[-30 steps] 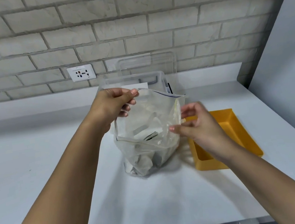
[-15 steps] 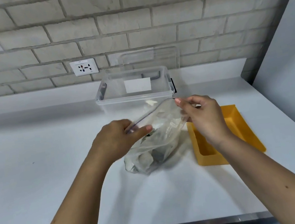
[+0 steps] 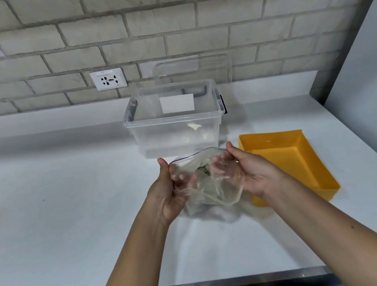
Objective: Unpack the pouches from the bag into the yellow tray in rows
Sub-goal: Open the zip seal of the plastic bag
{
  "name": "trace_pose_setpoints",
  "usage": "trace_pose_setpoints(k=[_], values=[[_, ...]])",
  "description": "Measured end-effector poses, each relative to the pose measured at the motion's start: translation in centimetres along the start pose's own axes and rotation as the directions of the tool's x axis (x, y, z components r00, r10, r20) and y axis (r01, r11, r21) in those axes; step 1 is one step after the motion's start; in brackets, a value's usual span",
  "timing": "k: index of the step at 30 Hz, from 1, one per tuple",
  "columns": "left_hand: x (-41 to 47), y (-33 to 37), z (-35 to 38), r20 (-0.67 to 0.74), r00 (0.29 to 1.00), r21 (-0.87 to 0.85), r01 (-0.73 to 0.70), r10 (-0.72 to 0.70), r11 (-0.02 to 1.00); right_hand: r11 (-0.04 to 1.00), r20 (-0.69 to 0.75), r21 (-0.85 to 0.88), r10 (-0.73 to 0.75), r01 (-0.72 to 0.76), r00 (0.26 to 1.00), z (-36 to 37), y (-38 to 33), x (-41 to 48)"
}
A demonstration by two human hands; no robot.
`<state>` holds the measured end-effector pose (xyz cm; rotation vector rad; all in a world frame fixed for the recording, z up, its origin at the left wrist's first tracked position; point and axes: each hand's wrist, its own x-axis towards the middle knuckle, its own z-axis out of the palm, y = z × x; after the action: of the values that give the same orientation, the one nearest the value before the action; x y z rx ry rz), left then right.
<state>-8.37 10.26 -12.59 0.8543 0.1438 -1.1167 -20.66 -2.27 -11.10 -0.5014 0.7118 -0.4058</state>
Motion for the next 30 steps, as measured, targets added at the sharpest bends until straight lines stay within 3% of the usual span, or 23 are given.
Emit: trace_pose_setpoints(k=[3,6,10,12,15,17,19,21,23,24,25,27,28,30], values=[[1.3,0.8,-1.7,0.056,0.997,0.025,0.049,-0.051,0.998,0.994,-0.023,0.064,0.086,-0.085,0.996,-0.8,-0.2,0.8],[2.2,1.9,-2.9,0.043,0.993,0.179,0.097,-0.106,0.979,0.982,0.009,0.089,0.164,-0.165,0.986,-1.4,-0.5,1.3],[1.5,2.3,-2.9,0.084,0.996,0.529,-0.057,0.015,0.846,0.973,0.028,0.051,0.225,-0.227,0.974,-2.3,-0.8,2.5],[1.0,2.3,-2.8,0.211,0.970,0.720,-0.235,0.117,0.653,0.964,0.058,0.092,0.245,-0.250,0.968,-2.5,-0.7,3.0],[1.1,2.1,-3.2,0.387,0.881,0.857,-0.453,0.272,0.247,0.983,0.017,0.026,0.179,-0.180,0.984,-2.7,-0.6,3.5],[1.5,1.8,-3.6,0.470,0.784,0.869,-0.491,0.404,-0.059,0.993,0.061,-0.071,0.098,-0.093,0.993,-2.5,-0.7,3.3],[1.8,1.7,-3.9,0.467,0.717,0.883,-0.411,0.518,-0.227,0.976,0.105,-0.213,-0.017,0.039,0.994,-2.3,-0.5,2.8],[1.7,1.6,-3.7,0.389,0.710,0.918,-0.353,0.587,-0.180,0.898,0.069,-0.403,-0.166,0.180,0.984,-2.6,-0.1,2.4],[1.5,1.2,-3.2,0.259,0.764,0.941,-0.338,0.590,0.024,0.825,0.064,-0.504,-0.259,0.255,0.964,-2.7,0.8,2.1],[1.4,1.0,-2.6,0.162,0.808,0.930,-0.317,0.566,0.186,0.815,0.082,-0.514,-0.264,0.268,0.961,-2.6,1.3,2.0],[1.4,0.8,-2.1,0.051,0.861,0.876,-0.282,0.505,0.391,0.817,0.093,-0.512,-0.256,0.267,0.962,-2.6,1.7,2.0],[1.5,0.7,-1.1,-0.093,0.972,0.604,-0.119,0.217,0.788,0.811,0.081,-0.530,-0.244,0.249,0.966,-2.7,2.4,2.0],[1.5,0.7,-0.7,-0.086,0.995,0.439,-0.012,0.056,0.899,0.806,0.069,-0.544,-0.235,0.234,0.970,-2.6,2.6,2.0],[2.1,0.9,-0.7,-0.031,0.992,0.256,0.126,-0.122,0.959,0.804,0.048,-0.557,-0.218,0.207,0.975,-2.5,2.8,2.0]])
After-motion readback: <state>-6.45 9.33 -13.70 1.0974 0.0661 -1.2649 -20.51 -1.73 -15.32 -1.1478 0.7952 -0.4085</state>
